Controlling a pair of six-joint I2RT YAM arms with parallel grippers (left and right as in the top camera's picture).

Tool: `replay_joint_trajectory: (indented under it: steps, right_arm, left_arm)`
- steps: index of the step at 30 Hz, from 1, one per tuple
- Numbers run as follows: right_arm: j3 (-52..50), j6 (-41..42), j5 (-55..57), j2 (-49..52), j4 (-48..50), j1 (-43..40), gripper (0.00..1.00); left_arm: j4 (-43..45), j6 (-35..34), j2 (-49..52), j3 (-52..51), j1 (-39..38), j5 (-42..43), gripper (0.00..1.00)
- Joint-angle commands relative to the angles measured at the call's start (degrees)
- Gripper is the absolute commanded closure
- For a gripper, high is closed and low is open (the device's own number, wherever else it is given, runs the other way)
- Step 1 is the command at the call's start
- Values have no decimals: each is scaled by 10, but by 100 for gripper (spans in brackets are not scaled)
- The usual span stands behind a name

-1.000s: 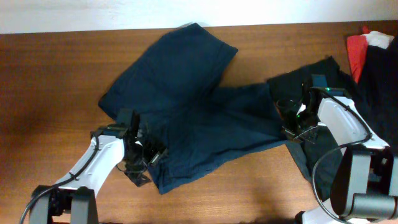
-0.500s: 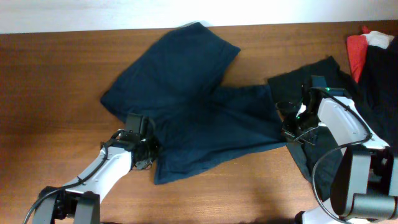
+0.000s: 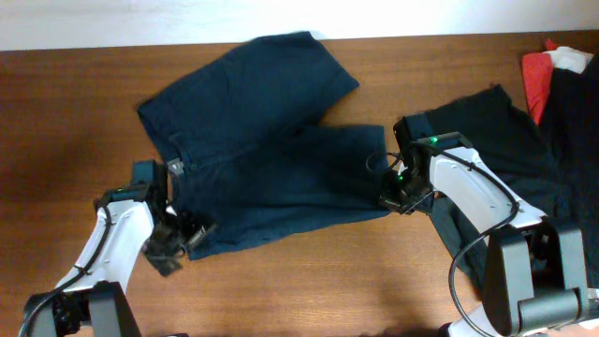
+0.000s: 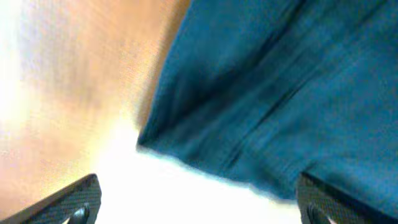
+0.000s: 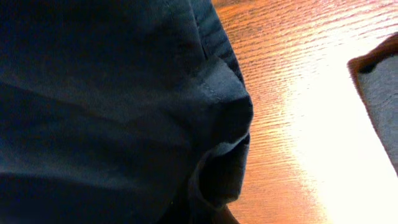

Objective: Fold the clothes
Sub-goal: 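Grasp the trouser hem with the left gripper and spread the garment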

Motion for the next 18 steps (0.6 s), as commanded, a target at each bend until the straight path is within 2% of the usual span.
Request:
replay_joint_trajectory:
  steps: [1,3,6,10,12,14,17,18]
  right_arm:
    - [5,-5,18,-9,1,-2,95]
    - [5,-5,18,-7,1,-2,95]
    - [5,-6,18,-5,1,-2,95]
    - [5,-5,18,-5,0,-2,95]
    - [5,-5,18,-5,1,-2,95]
    - [5,-5,18,-5,1,-2,95]
    - [5,-5,18,-5,-1,-2,95]
    - [5,-5,18,-5,-3,-2,95]
  left_arm:
    - [-57,-129,1,-3,0,44,1]
    - [-20,-230,1,-19,0,43,1]
    - [73,-316,1,-54,0,23,1]
    - [115,-334,1,-80,-3,-15,2]
    - [105,-334,1,-82,-3,-19,21]
    - [94,-334,1,-83,-3,-26,29]
    - [99,-335,1,-83,-3,-43,47]
    - [104,-335,1,-83,-3,-45,56]
